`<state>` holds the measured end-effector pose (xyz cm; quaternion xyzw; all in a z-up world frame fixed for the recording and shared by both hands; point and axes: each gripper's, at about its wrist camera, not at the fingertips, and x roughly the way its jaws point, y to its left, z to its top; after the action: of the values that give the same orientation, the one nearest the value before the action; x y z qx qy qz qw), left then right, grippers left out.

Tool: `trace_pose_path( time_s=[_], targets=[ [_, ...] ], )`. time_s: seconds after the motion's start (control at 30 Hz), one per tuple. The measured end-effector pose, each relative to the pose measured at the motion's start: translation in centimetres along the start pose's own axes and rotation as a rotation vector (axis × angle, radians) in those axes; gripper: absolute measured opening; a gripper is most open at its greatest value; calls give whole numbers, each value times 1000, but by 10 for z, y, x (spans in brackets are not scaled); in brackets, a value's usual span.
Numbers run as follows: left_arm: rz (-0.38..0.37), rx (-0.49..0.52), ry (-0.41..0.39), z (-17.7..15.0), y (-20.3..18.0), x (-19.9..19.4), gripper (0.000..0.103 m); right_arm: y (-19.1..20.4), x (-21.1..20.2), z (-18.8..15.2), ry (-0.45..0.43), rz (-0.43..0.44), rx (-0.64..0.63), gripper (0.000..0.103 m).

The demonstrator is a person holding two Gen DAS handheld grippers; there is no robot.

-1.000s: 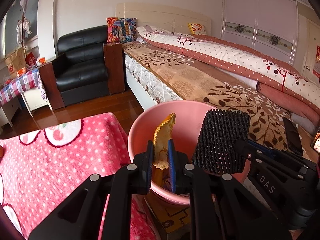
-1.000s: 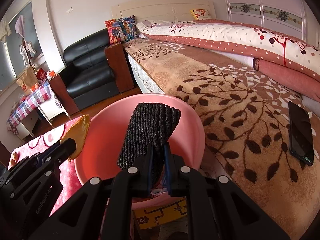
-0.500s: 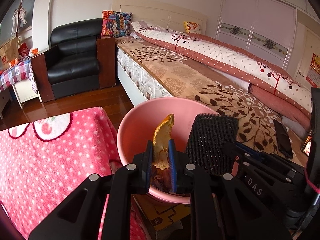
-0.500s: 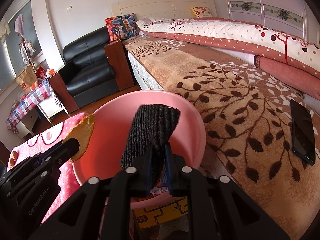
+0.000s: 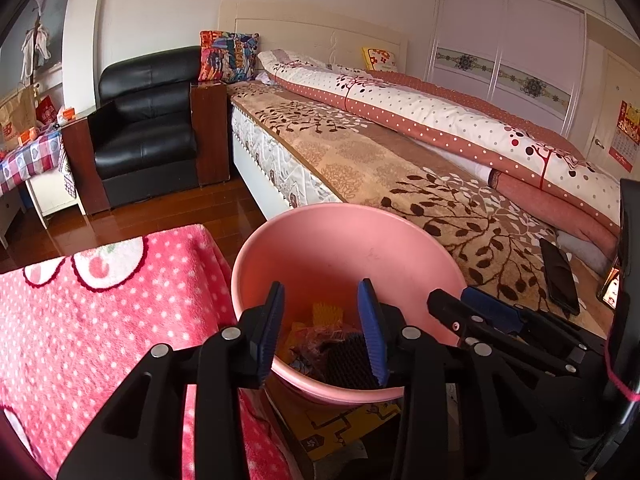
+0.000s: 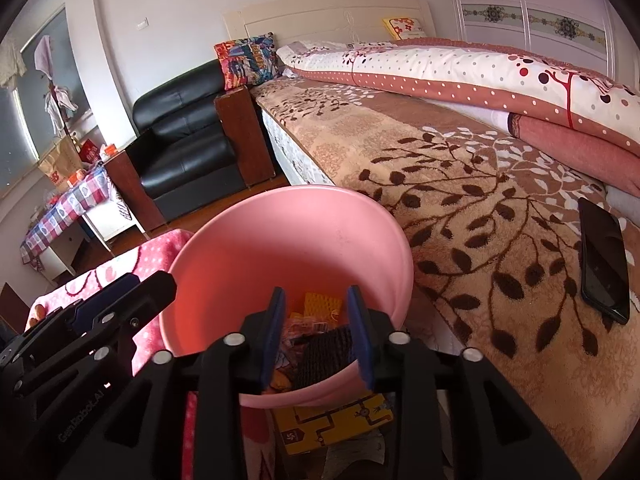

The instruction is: Collect trash

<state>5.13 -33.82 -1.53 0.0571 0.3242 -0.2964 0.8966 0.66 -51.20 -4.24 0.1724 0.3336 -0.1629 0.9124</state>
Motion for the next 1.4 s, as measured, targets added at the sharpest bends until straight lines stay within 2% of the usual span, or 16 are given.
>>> trace_pose_path(
  time_s=[0.37,0.73,1.1,1.4],
  targets=[
    [39,35,-71,1,-3,-39,38,2,-35,-3,-56,33,8,46],
    [87,35,-150,-3,3,-77,38,13,-76,-8,-111,57,7,61],
    [105,14,-190,-8,20,-111,38,32,-102,-23,-133,126,-2,68],
    [128,0,-202,-16,36,-129,38,53,-112,-32,-134,164,-30,69]
  ],
)
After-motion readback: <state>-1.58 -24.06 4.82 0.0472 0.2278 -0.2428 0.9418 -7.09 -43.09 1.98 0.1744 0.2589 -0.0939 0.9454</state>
